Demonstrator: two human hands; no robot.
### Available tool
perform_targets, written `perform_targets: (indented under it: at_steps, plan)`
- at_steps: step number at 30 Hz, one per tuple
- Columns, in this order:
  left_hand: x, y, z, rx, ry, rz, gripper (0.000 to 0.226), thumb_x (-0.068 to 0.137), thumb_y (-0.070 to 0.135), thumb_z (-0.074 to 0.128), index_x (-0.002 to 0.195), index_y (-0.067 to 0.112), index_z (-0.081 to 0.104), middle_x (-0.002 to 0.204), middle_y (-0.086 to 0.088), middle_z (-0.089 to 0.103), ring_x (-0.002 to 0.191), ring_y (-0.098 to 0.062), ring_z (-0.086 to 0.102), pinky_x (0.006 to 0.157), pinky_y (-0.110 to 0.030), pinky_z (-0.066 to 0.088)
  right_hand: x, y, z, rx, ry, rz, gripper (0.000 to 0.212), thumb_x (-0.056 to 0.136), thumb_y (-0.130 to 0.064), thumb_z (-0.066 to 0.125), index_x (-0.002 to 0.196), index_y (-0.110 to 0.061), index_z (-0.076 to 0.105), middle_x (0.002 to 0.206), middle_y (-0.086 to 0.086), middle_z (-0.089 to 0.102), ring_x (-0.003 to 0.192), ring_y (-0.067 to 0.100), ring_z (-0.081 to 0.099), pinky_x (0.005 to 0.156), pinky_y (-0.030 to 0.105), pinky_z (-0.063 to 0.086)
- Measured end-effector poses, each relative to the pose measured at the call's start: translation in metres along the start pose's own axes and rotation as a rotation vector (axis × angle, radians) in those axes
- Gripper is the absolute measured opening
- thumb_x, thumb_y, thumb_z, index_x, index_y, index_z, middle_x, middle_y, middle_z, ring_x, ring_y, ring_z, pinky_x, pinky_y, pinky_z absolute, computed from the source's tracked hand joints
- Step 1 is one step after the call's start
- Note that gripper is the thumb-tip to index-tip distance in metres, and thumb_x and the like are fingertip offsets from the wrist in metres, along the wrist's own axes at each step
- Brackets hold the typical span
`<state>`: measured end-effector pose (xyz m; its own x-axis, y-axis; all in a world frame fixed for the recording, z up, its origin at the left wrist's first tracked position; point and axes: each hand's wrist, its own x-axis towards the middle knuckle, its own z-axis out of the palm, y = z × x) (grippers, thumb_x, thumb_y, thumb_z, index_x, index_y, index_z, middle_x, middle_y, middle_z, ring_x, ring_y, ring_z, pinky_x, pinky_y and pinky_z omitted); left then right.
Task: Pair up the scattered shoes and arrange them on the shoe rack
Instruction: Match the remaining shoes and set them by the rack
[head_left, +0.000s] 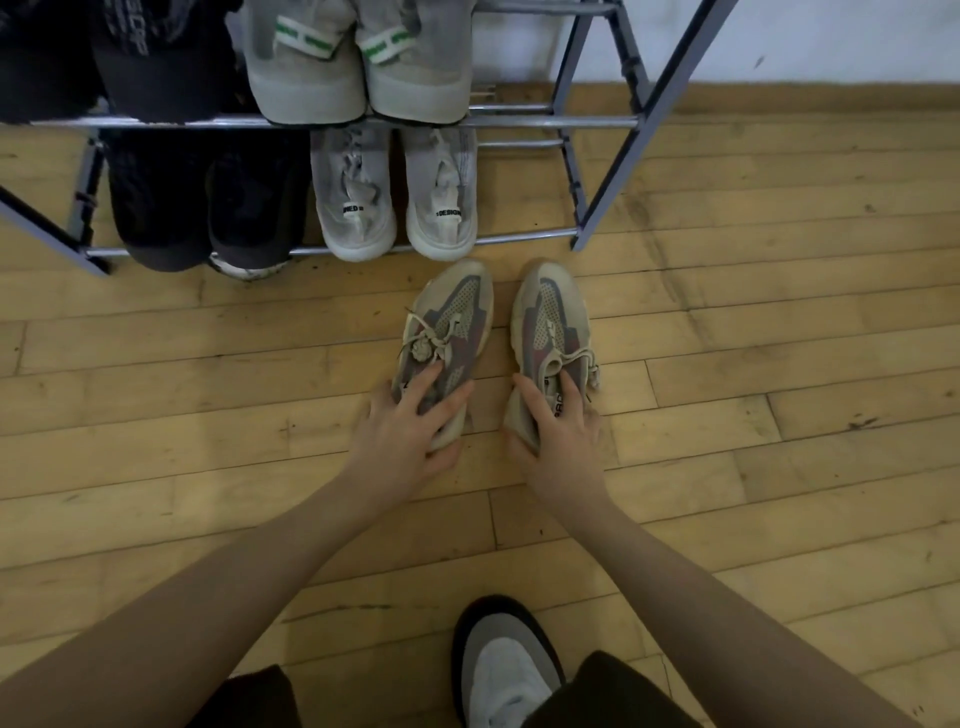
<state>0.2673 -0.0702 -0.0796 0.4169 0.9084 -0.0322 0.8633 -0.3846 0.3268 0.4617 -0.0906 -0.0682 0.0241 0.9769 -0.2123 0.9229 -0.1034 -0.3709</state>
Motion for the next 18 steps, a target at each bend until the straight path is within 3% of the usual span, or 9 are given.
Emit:
perform_targets:
  at_steps: [3, 10, 18]
  plan:
    - [0.008, 0.008, -0.019, -0.044, 0.051, 0.049, 0.051, 0.081, 0.051, 0.041, 0.13, 0.035, 0.044, 0.138, -0.006, 0.041, 0.097, -0.046, 0.053, 0.066, -0.051, 0.054, -0.012, -0.002, -0.013, 0.025, 0.106, 0.004, 0.06, 0.09, -0.039, 0.054, 0.144, -0.038, 0.028, 0.152, 0.018, 0.021, 0.13, 0.045, 0.027, 0.102, 0.056, 0.028]
    - [0.031, 0.051, -0.08, -0.048, 0.144, 0.239, 0.052, 0.081, 0.053, 0.039, 0.128, 0.035, 0.049, 0.14, -0.004, 0.044, 0.094, -0.043, 0.053, 0.06, -0.045, 0.054, -0.024, -0.014, -0.067, 0.075, 0.382, 0.063, 0.056, 0.084, -0.049, 0.048, 0.139, -0.036, 0.041, 0.145, 0.018, 0.037, 0.116, 0.047, 0.046, 0.09, 0.056, 0.041]
    - [0.057, 0.102, -0.172, -0.026, 0.344, 0.376, 0.049, 0.079, 0.046, 0.05, 0.126, 0.031, 0.055, 0.138, -0.006, 0.047, 0.097, -0.044, 0.054, 0.071, -0.051, 0.053, -0.03, -0.019, -0.16, 0.126, 0.566, 0.123, 0.057, 0.085, -0.043, 0.057, 0.138, -0.043, 0.037, 0.152, 0.009, 0.027, 0.126, 0.044, 0.036, 0.099, 0.056, 0.035]
